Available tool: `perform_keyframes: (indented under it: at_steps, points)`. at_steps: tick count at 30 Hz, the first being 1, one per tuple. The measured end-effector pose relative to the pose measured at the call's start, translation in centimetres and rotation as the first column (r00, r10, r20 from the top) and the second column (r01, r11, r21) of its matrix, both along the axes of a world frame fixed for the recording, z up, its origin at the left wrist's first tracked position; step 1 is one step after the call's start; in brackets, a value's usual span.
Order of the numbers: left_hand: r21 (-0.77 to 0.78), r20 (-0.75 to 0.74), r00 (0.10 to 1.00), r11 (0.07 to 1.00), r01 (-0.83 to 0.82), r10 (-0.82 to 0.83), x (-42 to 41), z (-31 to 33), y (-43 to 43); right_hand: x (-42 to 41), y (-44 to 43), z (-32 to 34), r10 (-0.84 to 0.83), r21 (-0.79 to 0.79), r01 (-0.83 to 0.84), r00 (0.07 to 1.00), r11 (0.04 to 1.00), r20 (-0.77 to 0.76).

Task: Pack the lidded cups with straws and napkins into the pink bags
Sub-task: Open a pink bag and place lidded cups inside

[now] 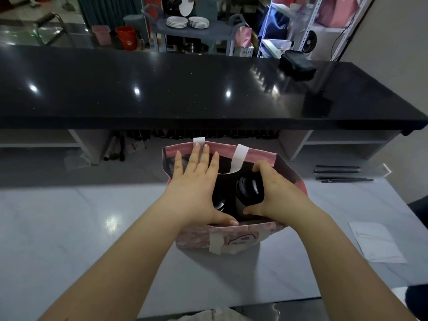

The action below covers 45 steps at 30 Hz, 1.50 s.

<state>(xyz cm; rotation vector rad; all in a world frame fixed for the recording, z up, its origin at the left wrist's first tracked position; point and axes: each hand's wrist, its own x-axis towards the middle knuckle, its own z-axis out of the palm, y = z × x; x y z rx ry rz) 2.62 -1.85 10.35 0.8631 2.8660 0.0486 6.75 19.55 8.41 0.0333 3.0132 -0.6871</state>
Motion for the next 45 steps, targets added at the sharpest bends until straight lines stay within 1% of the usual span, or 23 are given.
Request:
perform_keyframes:
  at_steps: [4, 7, 11, 15, 19, 24, 28, 36, 45]
  points:
    - [0.008, -0.011, 0.998, 0.998, 0.058, -0.058, 0.7, -0.3, 0.1, -0.7, -0.1, -0.4, 0.027, 0.183, -0.034, 0.999, 0.983, 0.041]
    - [-0.003, 0.003, 0.998, 0.998, 0.069, -0.069, 0.9, -0.3, 0.3, -1.1, -0.4, -0.6, 0.04, 0.199, -0.049, 0.998, 0.979, 0.049]
    - [-0.006, -0.001, 0.998, 0.998, 0.064, -0.064, 0.9, -0.3, 0.5, -1.1, -0.9, -1.0, 0.077, 0.264, -0.11, 0.988, 0.958, 0.13]
    - [-0.002, -0.007, 0.998, 0.998, 0.058, -0.058, 0.8, -0.5, 0.4, -0.7, -1.2, -1.1, 0.124, 0.227, -0.157, 0.98, 0.961, 0.154]
    - [0.01, -0.013, 0.999, 0.999, 0.053, -0.053, 0.7, -0.6, 0.3, -0.7, -1.7, -1.6, 0.135, 0.223, -0.171, 0.976, 0.96, 0.17]
    - [0.038, -0.006, 1.0, 0.999, 0.031, -0.031, 0.4, -0.5, 0.3, -0.5, -1.4, -3.2, 0.122, 0.247, -0.169, 0.973, 0.954, 0.195]
    - [0.036, -0.002, 1.0, 0.999, 0.027, -0.027, 0.4, -0.5, 0.2, -0.5, -0.8, -4.9, 0.154, 0.289, -0.215, 0.964, 0.933, 0.217]
    - [0.043, 0.006, 0.999, 0.998, 0.035, -0.035, 0.7, -0.8, 0.2, -1.3, -0.4, -5.8, 0.144, 0.285, -0.215, 0.957, 0.934, 0.25]
    - [0.033, 0.022, 0.999, 0.999, 0.022, -0.023, 0.7, -1.1, 0.5, -1.1, -0.3, -6.4, 0.122, 0.265, -0.189, 0.96, 0.945, 0.251]
